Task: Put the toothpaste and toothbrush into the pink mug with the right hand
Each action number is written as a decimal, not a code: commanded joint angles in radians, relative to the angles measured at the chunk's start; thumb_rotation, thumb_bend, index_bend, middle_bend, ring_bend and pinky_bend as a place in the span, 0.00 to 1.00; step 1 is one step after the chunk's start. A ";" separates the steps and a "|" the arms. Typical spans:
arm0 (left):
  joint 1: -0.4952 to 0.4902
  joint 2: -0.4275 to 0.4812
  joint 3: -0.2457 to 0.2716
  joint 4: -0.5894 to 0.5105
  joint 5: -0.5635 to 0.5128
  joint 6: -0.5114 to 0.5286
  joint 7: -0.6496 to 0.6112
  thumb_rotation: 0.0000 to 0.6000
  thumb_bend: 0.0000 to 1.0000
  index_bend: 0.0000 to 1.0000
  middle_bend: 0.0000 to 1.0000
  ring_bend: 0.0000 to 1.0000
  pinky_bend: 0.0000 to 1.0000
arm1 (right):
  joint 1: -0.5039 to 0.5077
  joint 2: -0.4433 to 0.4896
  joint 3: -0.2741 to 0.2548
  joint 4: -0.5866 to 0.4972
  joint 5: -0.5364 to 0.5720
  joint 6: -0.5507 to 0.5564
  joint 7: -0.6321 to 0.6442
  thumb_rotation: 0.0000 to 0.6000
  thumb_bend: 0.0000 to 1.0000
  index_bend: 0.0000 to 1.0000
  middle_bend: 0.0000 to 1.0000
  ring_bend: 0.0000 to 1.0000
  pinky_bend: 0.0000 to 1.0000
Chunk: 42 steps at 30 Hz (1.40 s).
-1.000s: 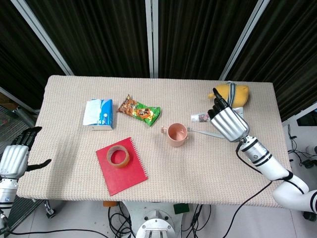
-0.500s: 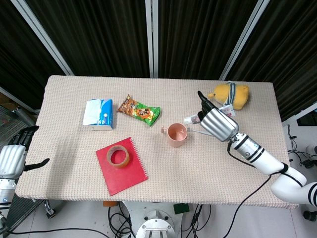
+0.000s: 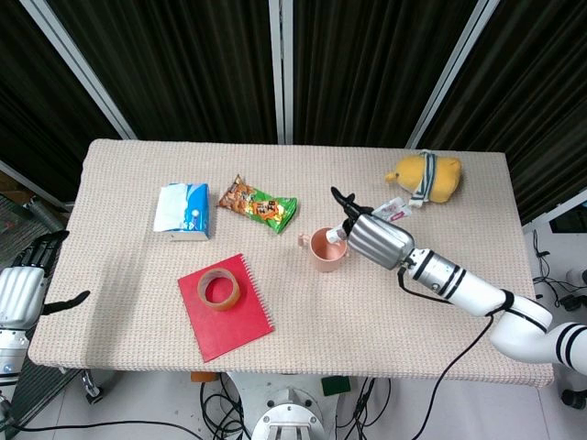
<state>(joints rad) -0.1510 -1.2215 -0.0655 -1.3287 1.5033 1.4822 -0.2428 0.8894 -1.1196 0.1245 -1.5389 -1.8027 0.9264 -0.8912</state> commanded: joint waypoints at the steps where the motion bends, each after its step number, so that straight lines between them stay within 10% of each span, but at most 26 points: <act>1: 0.000 0.000 0.000 0.001 0.000 0.000 -0.001 0.90 0.08 0.08 0.11 0.10 0.22 | 0.022 -0.002 -0.007 -0.012 -0.022 -0.034 -0.029 1.00 0.60 0.87 0.72 0.29 0.00; 42: 0.010 -0.039 -0.005 0.102 -0.022 -0.014 -0.094 0.88 0.08 0.08 0.11 0.10 0.22 | 0.192 -0.056 0.006 -0.006 -0.036 -0.356 -0.223 1.00 0.60 0.86 0.71 0.29 0.00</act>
<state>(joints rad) -0.1416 -1.2602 -0.0710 -1.2269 1.4818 1.4679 -0.3366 1.0798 -1.1729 0.1298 -1.5463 -1.8399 0.5731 -1.1119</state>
